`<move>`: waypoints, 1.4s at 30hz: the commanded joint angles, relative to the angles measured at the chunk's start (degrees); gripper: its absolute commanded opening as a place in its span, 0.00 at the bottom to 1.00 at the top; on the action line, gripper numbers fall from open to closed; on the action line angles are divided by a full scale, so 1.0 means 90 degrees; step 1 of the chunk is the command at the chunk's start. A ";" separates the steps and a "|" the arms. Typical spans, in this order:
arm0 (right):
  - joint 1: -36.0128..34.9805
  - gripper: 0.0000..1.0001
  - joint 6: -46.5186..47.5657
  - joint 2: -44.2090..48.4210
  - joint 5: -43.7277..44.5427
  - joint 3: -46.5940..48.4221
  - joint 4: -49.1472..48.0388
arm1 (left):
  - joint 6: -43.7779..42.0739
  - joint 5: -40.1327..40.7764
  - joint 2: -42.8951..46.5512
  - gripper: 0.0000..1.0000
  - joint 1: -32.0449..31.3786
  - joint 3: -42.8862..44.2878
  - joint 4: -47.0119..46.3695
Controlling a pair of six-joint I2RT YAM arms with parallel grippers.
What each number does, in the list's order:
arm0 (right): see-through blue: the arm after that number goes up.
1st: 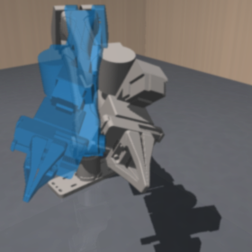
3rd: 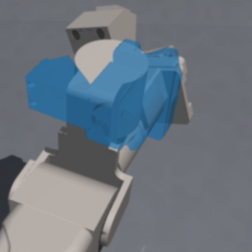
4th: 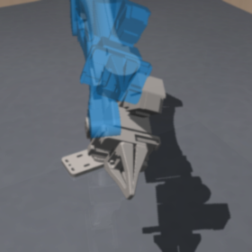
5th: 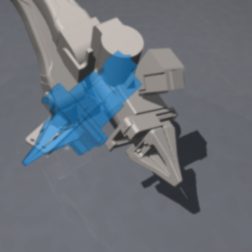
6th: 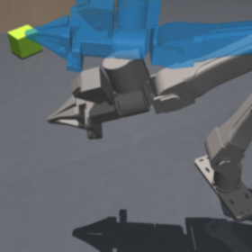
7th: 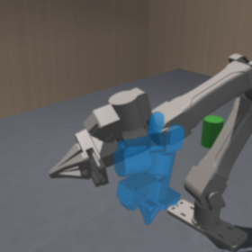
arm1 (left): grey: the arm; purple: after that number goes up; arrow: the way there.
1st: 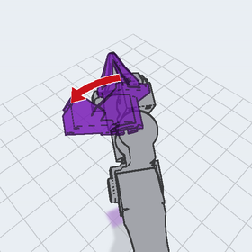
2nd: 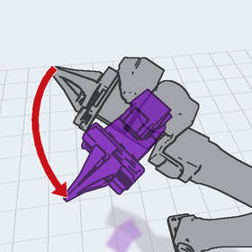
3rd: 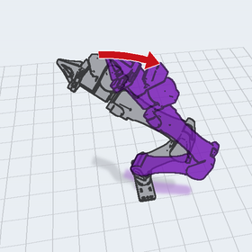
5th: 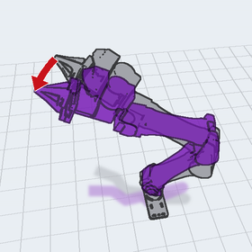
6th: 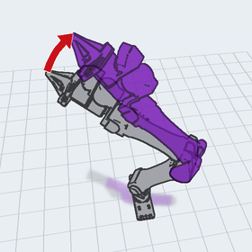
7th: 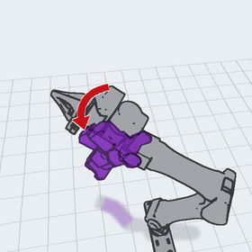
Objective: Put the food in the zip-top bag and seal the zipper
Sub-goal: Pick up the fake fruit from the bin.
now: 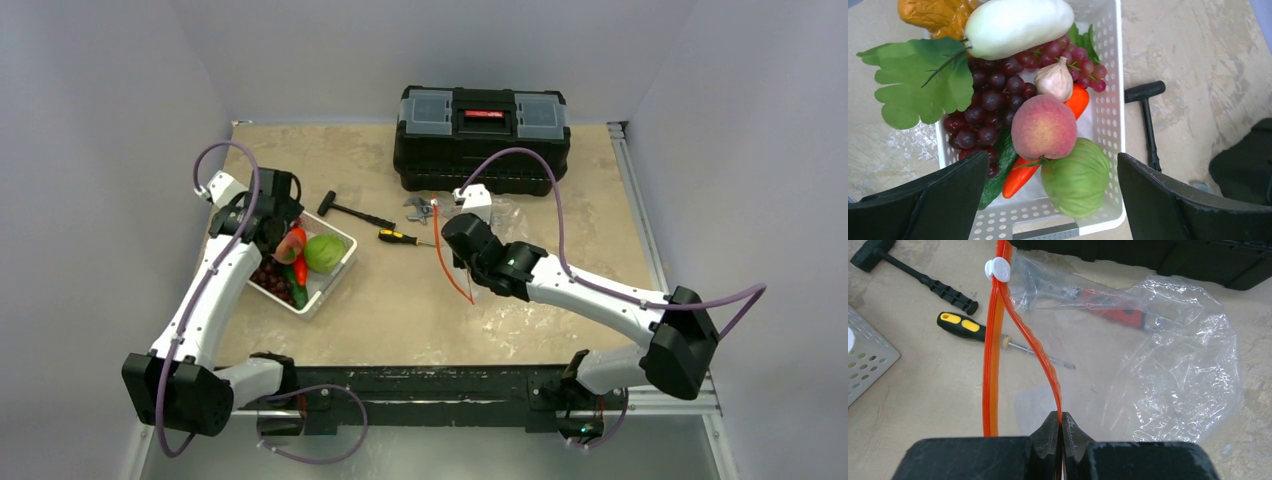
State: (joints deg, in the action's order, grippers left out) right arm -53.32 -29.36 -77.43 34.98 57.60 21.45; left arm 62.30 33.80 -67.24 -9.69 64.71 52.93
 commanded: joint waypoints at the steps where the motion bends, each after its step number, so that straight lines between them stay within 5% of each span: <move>1: -0.0033 0.00 -0.0042 0.0275 0.0117 0.0164 -0.0161 | 0.0696 0.0083 -0.0037 1.00 0.0139 -0.0228 0.0096; 11: -0.0033 0.00 -0.0101 0.0425 0.0031 0.0059 -0.0212 | 0.1082 -0.0310 -0.0415 1.00 0.0382 -0.0463 0.0069; 21: -0.0033 0.00 -0.0042 0.0540 0.0127 0.0015 -0.0148 | 0.0770 -0.2065 -0.1255 0.96 0.1077 -0.0769 -0.0856; 25: -0.0033 0.00 -0.0011 0.0425 0.0078 0.0065 -0.0202 | 0.0799 -0.2139 -0.1233 0.80 0.1077 -0.0890 -0.0944; 28: -0.0036 0.00 0.0005 0.0321 0.0030 0.0169 -0.0178 | 0.0891 -0.1878 -0.1007 0.59 0.1077 -0.0901 -0.0854; 35: -0.0032 0.00 0.0034 0.0240 -0.0019 0.0282 -0.0177 | 0.0555 -0.1907 -0.0358 0.39 0.1077 -0.0958 -0.1290; 39: -0.0029 0.00 0.0013 0.0127 -0.0086 0.0390 -0.0156 | -0.0247 -0.2933 -0.0384 0.23 0.1077 -0.0840 -0.2198; 42: -0.0034 0.00 -0.0042 0.0048 -0.0230 0.0406 -0.0225 | -0.1023 -0.4554 -0.0534 0.06 0.1051 -0.0715 -0.3183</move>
State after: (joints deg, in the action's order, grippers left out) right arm -53.32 -29.39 -76.36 34.50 58.43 21.39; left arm 63.13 9.96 -70.96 -0.34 56.36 38.00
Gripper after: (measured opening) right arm 0.004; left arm 0.645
